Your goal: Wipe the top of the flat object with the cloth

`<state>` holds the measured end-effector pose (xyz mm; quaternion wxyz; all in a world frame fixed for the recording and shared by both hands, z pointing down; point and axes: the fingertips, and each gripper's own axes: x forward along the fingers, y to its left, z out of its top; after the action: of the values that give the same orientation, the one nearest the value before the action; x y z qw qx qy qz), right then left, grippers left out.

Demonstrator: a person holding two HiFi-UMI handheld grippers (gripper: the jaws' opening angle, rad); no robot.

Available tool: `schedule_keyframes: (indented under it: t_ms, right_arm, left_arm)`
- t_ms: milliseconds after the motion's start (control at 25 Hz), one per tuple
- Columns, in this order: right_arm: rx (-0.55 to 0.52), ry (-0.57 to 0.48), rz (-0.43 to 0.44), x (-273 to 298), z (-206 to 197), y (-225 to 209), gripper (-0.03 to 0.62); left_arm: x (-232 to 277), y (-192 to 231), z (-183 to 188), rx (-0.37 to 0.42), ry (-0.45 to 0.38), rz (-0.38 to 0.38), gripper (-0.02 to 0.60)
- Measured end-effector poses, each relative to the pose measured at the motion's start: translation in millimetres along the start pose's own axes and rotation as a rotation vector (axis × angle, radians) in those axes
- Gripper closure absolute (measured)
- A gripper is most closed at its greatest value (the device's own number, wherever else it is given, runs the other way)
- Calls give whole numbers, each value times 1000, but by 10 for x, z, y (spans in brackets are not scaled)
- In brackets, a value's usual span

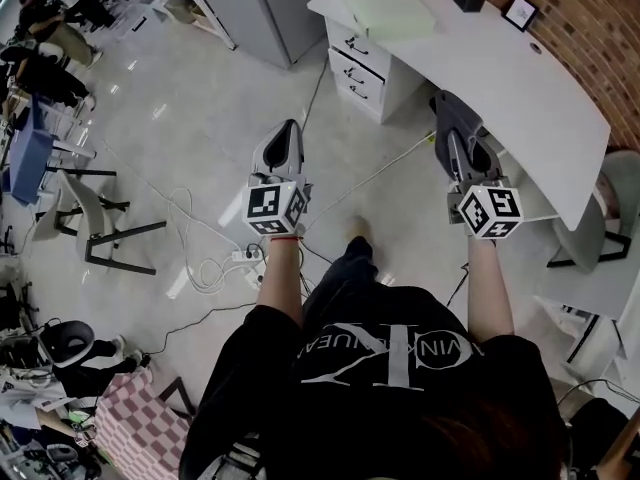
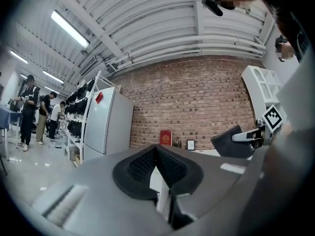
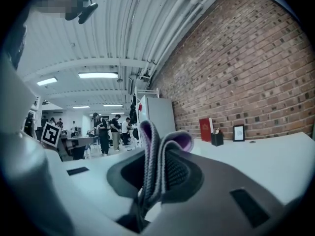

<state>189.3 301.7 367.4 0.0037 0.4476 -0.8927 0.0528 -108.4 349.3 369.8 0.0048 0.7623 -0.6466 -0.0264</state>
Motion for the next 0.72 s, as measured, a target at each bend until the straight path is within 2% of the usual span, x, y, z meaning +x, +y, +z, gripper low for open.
schedule_keyframes:
  t_ms: [320,720]
  right_arm:
    - [70,-23,-1,687,69,-280,537]
    - [45,-3,-7,1515,95,-443,537]
  left_arm:
    - [706,375,-47,-21,21,-4,571]
    - [1442,832,-111,-27,19,-25,571]
